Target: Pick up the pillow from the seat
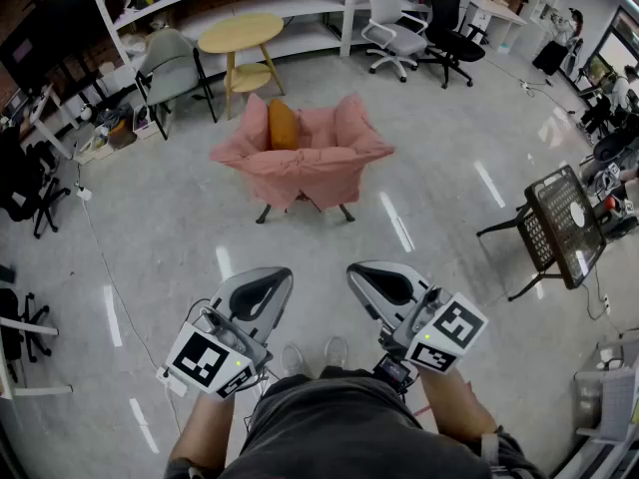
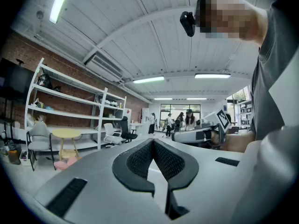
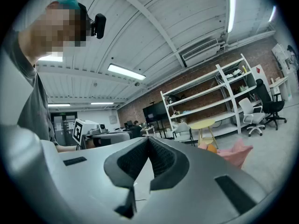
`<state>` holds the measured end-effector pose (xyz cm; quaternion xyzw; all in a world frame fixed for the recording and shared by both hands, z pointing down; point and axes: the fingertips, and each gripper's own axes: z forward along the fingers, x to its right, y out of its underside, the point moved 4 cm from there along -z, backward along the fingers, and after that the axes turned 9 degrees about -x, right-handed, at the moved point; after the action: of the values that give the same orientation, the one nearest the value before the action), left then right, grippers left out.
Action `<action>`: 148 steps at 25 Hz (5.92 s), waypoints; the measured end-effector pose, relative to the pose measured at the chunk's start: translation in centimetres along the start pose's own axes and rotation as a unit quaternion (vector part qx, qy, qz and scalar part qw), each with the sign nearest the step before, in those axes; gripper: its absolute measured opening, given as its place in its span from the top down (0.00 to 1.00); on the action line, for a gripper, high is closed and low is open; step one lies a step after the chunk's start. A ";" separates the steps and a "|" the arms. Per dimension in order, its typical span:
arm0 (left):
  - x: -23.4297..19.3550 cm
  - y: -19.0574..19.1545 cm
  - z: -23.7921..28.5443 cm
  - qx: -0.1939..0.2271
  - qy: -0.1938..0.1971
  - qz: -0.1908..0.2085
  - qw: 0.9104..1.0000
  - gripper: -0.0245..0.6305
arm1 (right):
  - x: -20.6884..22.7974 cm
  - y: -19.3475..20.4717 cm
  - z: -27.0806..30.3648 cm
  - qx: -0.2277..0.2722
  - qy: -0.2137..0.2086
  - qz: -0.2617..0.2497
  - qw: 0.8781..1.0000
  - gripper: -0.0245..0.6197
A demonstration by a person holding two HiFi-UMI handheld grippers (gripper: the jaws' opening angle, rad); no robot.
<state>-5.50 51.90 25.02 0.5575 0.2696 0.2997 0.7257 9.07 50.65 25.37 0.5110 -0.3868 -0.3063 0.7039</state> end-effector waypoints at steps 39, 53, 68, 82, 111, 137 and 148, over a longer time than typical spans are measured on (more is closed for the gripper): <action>-4.1 -0.3 8.0 -0.011 -0.036 -0.012 0.999 0.95 | 9.6 -0.4 0.3 -0.006 -0.017 0.004 1.000 0.94; -16.5 -0.4 14.3 -0.020 -0.016 -0.027 0.999 0.95 | 18.6 -2.2 10.0 -0.023 0.002 0.022 0.999 0.94; -33.7 -2.5 17.7 -0.030 0.008 -0.034 0.999 0.95 | 25.8 -7.5 24.0 -0.029 0.026 0.033 0.999 0.94; -42.3 -1.8 21.0 -0.042 0.022 -0.047 0.998 0.95 | 31.1 -9.0 31.1 -0.036 0.040 0.039 0.998 0.94; -59.2 3.8 41.8 -0.138 -0.057 -0.120 0.982 0.94 | 55.3 -7.8 42.3 -0.099 -0.033 0.076 0.992 0.94; -77.5 32.2 58.5 -0.371 -0.081 -0.204 0.902 0.46 | 67.0 6.1 51.2 -0.186 0.015 0.184 0.965 0.94; -79.5 41.3 62.4 -0.421 -0.120 -0.270 0.858 0.33 | 68.9 8.7 51.2 -0.203 0.013 0.213 0.956 0.94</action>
<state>-19.47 -38.76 84.19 0.1357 0.1686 0.1082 0.9703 0.79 -28.46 58.79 0.2671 -0.4067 -0.2145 0.8469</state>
